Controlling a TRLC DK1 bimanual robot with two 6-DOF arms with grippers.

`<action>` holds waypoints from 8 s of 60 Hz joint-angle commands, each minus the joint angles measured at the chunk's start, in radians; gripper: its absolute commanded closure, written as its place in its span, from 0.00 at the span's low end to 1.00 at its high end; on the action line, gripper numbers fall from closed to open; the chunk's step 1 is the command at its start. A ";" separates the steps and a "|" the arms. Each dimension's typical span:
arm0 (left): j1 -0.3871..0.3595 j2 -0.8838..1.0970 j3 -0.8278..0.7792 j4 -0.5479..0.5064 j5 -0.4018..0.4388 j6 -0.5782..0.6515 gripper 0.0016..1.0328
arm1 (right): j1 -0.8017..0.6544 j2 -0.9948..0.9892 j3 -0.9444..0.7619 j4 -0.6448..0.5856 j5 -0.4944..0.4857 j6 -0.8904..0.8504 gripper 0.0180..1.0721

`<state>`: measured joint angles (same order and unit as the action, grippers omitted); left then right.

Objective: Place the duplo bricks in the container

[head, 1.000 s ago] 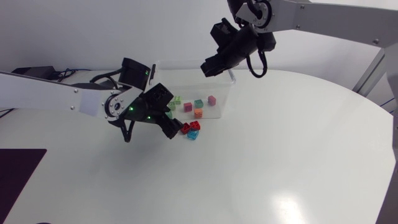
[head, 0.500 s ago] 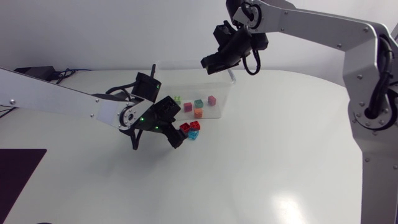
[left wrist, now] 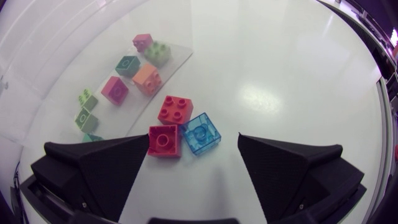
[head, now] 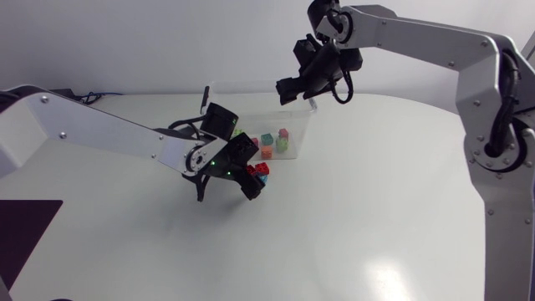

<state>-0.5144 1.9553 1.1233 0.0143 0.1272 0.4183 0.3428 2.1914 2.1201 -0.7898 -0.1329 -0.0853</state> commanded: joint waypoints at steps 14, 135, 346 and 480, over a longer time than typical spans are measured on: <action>-0.004 0.057 0.066 -0.048 -0.012 -0.073 0.05 | -0.018 -0.308 -0.330 0.093 -0.005 0.021 0.05; 0.016 -0.289 -0.043 -0.356 0.186 0.120 0.06 | -0.096 -0.521 -0.732 0.129 -0.318 0.044 0.05; -0.042 0.228 0.443 -0.458 -0.097 -0.130 0.12 | -0.116 -0.757 -0.988 0.339 -0.218 0.107 0.05; 0.113 0.238 1.096 -0.850 -0.095 -0.194 0.05 | -0.110 -0.845 -1.109 0.370 -0.221 0.099 0.05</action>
<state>-0.3996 2.2189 2.2002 -0.8055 0.0422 0.2424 0.2218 1.3621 1.0302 -0.4217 -0.3473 0.0219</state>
